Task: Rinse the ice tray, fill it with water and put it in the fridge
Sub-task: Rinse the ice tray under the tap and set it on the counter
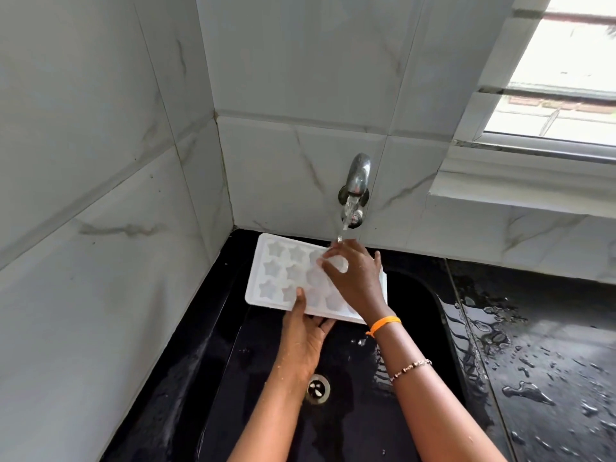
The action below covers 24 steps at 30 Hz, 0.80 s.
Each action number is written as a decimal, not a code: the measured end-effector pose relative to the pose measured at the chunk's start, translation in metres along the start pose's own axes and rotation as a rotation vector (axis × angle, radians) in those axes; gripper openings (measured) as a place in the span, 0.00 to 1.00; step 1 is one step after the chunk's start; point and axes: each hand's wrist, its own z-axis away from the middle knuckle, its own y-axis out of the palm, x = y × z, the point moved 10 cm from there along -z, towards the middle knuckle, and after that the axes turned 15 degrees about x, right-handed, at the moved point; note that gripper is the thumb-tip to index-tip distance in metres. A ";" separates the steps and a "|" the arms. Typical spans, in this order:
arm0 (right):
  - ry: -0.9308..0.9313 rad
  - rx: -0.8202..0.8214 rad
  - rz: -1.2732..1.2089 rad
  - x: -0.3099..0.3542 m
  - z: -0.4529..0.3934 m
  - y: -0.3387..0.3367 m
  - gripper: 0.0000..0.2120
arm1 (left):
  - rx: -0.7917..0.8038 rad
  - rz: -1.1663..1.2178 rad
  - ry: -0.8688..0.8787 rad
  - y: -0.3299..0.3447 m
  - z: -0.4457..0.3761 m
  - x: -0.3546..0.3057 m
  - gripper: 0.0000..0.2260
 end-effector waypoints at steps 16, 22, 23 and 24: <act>-0.017 0.086 0.233 -0.009 0.004 0.016 0.10 | 0.051 -0.014 0.013 0.004 -0.003 0.002 0.21; 0.005 0.115 0.225 -0.015 0.004 0.014 0.13 | 0.097 0.062 0.037 0.010 -0.003 -0.001 0.32; -0.024 0.157 0.239 -0.012 0.005 0.019 0.14 | 0.092 0.054 0.043 0.009 -0.003 -0.004 0.30; -0.058 0.167 0.228 -0.009 0.006 0.020 0.14 | 0.070 0.041 0.048 0.007 -0.003 -0.005 0.25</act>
